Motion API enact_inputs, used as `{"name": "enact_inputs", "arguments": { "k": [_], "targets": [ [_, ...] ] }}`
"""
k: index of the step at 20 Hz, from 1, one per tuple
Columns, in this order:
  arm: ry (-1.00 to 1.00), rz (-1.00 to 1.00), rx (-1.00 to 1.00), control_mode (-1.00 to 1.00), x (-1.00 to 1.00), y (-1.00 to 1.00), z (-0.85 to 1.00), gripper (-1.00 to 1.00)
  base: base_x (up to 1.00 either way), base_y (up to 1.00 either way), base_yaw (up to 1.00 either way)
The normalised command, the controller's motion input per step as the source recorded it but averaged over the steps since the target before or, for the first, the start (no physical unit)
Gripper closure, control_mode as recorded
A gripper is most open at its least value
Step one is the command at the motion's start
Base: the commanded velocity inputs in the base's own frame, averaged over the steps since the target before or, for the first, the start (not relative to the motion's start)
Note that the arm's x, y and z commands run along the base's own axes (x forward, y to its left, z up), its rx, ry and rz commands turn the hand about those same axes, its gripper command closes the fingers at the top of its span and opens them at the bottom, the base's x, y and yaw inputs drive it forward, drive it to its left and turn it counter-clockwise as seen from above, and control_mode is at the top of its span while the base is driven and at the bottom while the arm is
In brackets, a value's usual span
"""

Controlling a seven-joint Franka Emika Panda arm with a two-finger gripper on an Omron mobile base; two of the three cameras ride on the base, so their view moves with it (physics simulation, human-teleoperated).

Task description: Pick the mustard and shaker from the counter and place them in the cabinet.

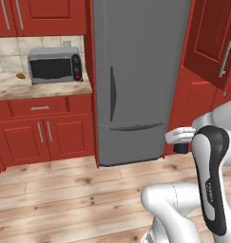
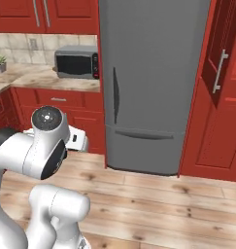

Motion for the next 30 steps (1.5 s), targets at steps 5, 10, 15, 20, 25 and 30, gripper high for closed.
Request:
{"name": "enact_inputs", "arguments": {
  "k": [5,10,15,20,25,30],
  "targets": [
    [0.0,0.0,0.0,1.0,0.0,0.0,0.0,1.0,0.42,-0.7,-0.02],
    [0.0,0.0,0.0,1.0,0.0,0.0,0.0,1.0,0.31,-0.6,-0.03],
    [0.0,0.0,0.0,1.0,0.0,0.0,0.0,1.0,0.01,-0.76,0.0],
    [0.0,0.0,0.0,1.0,0.0,0.0,0.0,1.0,0.0,-0.89,0.0],
    [0.0,0.0,0.0,1.0,0.0,0.0,0.0,1.0,0.0,-0.95,0.0],
    [0.0,0.0,0.0,1.0,0.0,0.0,0.0,1.0,0.0,-0.93,0.0]
  ]
}}
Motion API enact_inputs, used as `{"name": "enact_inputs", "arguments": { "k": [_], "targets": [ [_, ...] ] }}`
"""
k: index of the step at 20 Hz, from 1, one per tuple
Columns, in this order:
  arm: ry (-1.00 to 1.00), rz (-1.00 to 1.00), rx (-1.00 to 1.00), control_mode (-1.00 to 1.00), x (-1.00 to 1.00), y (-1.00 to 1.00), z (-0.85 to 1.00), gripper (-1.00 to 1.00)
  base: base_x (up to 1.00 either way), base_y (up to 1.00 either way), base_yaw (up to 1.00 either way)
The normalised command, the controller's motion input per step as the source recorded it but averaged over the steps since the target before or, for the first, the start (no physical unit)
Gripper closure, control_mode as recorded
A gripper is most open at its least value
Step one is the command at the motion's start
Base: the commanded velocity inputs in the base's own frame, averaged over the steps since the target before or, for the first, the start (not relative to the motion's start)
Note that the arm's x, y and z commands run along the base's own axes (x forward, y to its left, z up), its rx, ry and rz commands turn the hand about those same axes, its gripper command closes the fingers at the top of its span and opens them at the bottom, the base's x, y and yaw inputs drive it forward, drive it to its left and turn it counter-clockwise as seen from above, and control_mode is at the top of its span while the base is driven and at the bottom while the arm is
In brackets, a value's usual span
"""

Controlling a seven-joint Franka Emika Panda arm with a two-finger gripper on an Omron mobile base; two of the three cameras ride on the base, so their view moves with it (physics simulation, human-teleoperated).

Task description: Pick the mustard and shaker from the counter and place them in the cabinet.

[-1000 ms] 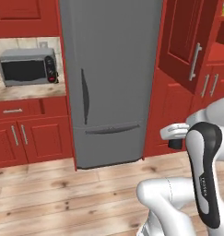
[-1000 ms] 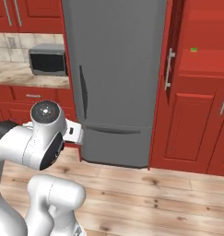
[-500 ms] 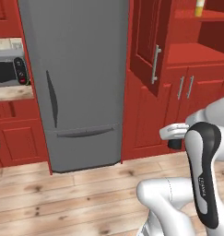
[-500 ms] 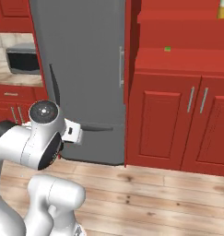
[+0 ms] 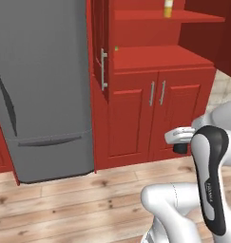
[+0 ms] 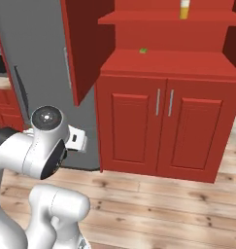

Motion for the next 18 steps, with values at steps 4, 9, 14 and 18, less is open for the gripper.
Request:
{"name": "enact_inputs", "arguments": {
  "k": [4,9,14,18],
  "targets": [
    [0.0,0.0,0.0,1.0,0.0,0.0,0.0,1.0,0.06,-0.81,0.0],
    [0.0,0.0,0.0,1.0,0.0,0.0,0.0,1.0,0.35,-0.57,0.0],
    [0.0,0.0,0.0,1.0,0.0,0.0,0.0,1.0,0.73,-0.24,0.0],
    [0.0,0.0,0.0,1.0,0.0,0.0,0.0,1.0,0.8,-0.12,-0.02]
  ]
}}
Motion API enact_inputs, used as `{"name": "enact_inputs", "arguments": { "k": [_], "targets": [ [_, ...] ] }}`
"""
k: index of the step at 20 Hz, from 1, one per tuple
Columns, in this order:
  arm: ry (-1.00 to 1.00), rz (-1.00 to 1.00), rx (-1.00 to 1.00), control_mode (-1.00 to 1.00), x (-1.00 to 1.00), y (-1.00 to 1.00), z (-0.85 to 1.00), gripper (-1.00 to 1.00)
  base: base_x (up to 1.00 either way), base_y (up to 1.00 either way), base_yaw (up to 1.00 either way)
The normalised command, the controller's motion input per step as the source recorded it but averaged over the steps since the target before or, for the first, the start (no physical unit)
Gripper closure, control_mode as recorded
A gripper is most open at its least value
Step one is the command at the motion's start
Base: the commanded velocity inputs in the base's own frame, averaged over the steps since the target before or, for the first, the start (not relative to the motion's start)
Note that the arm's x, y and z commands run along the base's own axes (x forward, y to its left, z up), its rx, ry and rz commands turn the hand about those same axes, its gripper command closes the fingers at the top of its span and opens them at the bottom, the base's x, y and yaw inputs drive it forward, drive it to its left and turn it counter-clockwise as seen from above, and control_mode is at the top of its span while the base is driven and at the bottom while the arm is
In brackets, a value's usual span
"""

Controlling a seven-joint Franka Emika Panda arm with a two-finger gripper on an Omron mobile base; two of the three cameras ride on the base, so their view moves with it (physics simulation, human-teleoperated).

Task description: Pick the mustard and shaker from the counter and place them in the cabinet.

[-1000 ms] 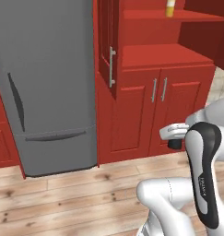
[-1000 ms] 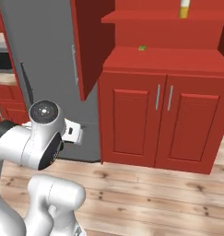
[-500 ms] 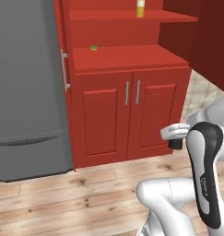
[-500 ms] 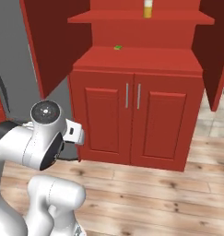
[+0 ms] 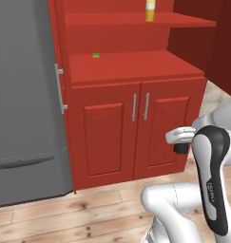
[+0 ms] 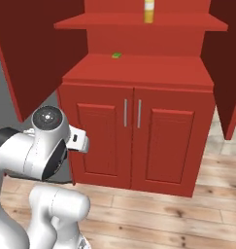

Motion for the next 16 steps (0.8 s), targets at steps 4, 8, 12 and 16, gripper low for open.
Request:
{"name": "enact_inputs", "arguments": {
  "k": [4,8,12,16],
  "targets": [
    [0.0,0.0,0.0,1.0,0.0,0.0,0.0,1.0,0.75,-0.08,-0.03],
    [0.0,0.0,0.0,1.0,0.0,0.0,0.0,1.0,0.69,-0.14,-0.04],
    [0.0,0.0,0.0,1.0,0.0,0.0,0.0,1.0,0.61,-0.14,-0.04],
    [0.0,0.0,0.0,1.0,0.0,0.0,0.0,1.0,0.49,-0.12,-0.03]
  ]
}}
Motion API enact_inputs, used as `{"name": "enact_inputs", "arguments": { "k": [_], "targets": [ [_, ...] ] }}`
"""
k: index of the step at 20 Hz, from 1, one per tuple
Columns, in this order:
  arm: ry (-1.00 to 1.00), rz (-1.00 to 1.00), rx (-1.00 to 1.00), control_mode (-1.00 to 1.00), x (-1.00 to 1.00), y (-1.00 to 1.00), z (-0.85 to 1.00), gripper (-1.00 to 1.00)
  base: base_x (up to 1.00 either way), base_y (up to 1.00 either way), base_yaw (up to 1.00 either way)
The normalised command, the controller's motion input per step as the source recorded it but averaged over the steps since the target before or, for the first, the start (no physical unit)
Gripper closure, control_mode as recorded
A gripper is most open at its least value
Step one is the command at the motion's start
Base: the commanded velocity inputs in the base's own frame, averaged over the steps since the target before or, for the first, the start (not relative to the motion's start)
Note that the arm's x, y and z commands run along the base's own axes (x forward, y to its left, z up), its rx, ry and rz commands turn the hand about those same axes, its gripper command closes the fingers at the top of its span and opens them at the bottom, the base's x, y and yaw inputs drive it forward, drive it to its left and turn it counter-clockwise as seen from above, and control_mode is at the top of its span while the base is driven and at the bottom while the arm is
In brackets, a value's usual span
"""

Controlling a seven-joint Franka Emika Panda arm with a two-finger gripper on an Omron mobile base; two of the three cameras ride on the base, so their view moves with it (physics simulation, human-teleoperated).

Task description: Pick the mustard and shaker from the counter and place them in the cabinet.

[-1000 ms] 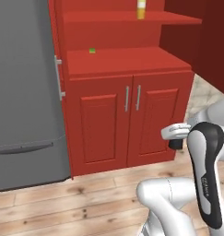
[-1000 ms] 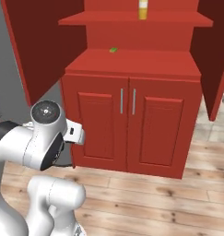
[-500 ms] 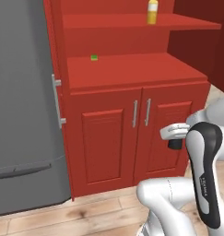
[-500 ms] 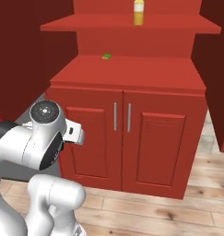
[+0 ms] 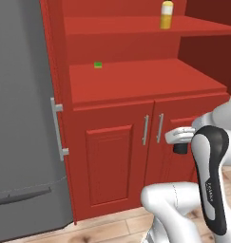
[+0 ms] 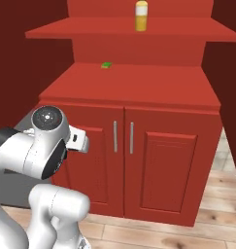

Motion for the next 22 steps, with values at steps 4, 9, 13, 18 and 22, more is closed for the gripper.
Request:
{"name": "enact_inputs", "arguments": {
  "k": [4,9,13,18,22],
  "targets": [
    [0.0,0.0,0.0,1.0,0.0,0.0,0.0,1.0,0.43,-0.1,-0.03],
    [0.0,0.0,0.0,1.0,0.0,0.0,0.0,1.0,0.4,-0.11,-0.01],
    [0.0,0.0,0.0,1.0,0.0,0.0,0.0,1.0,0.45,-0.17,0.0],
    [0.0,0.0,0.0,1.0,0.0,0.0,0.0,1.0,0.43,-0.18,0.0],
    [0.0,0.0,0.0,1.0,0.0,0.0,0.0,1.0,0.37,-0.18,0.0]
  ]
}}
